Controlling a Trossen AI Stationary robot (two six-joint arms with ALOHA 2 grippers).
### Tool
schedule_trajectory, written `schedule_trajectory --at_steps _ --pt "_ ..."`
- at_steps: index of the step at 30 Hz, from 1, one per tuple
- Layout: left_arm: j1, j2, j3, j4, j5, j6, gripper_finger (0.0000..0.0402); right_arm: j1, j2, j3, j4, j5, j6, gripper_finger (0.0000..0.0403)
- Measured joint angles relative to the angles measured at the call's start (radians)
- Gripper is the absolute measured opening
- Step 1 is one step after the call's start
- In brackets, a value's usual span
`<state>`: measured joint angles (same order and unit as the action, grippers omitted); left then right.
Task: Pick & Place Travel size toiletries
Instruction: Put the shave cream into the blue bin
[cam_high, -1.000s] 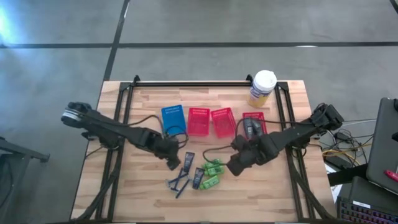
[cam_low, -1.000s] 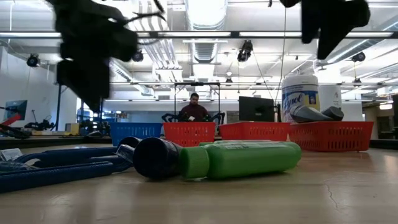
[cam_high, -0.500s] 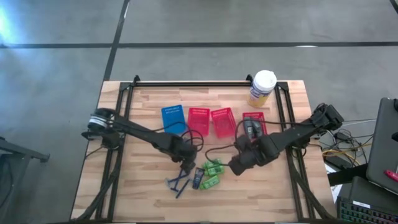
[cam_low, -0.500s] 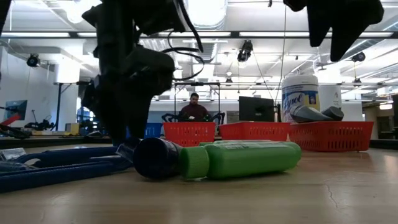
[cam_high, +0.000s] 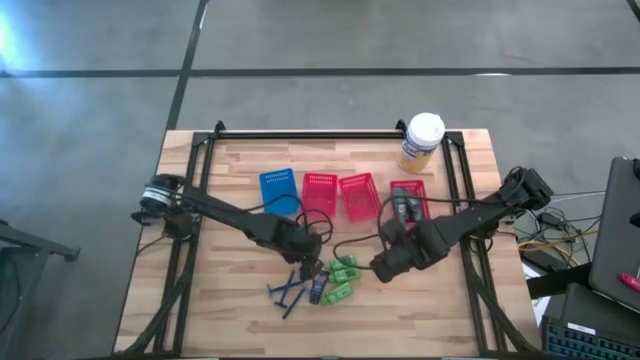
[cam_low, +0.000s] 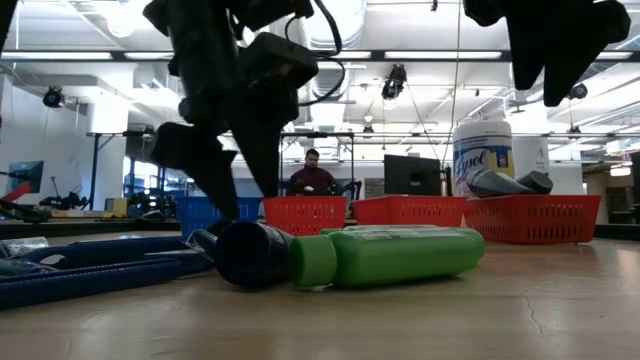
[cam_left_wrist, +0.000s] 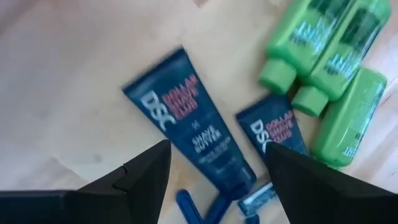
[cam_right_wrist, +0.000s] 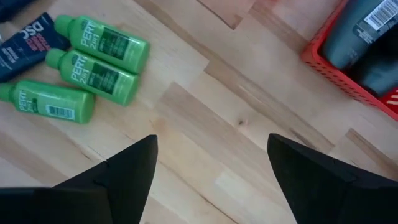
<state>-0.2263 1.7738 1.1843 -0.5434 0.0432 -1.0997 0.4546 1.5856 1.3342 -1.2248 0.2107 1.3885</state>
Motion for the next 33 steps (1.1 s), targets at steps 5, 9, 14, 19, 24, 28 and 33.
schedule_trajectory --at_steps 5,9,14,19,24,28,33 --pt "-0.013 0.036 -0.012 0.013 0.002 -0.038 0.0266 0.008 0.000 -0.009 -0.001 -0.001 0.001 0.0294" --pt "-0.014 0.051 -0.011 0.024 0.000 -0.058 0.0266 0.013 0.000 -0.010 -0.002 0.000 -0.006 0.0305" --pt "-0.027 0.084 -0.010 0.028 -0.002 -0.052 0.0265 0.020 0.000 -0.010 -0.002 0.000 -0.009 0.0321" --pt "-0.032 0.091 -0.007 0.009 -0.015 -0.015 0.0259 0.031 0.000 -0.010 -0.002 0.000 -0.008 0.0331" --pt "-0.030 0.075 -0.012 -0.038 -0.054 0.041 0.0223 0.039 0.000 -0.010 -0.002 0.001 -0.008 0.0332" --pt "-0.030 0.075 -0.012 -0.044 -0.060 0.111 0.0169 0.046 0.000 -0.010 0.000 0.001 -0.008 0.0319" --pt "-0.030 0.065 -0.012 -0.035 -0.074 0.156 0.0102 0.052 0.000 -0.010 0.000 0.001 -0.001 0.0301"
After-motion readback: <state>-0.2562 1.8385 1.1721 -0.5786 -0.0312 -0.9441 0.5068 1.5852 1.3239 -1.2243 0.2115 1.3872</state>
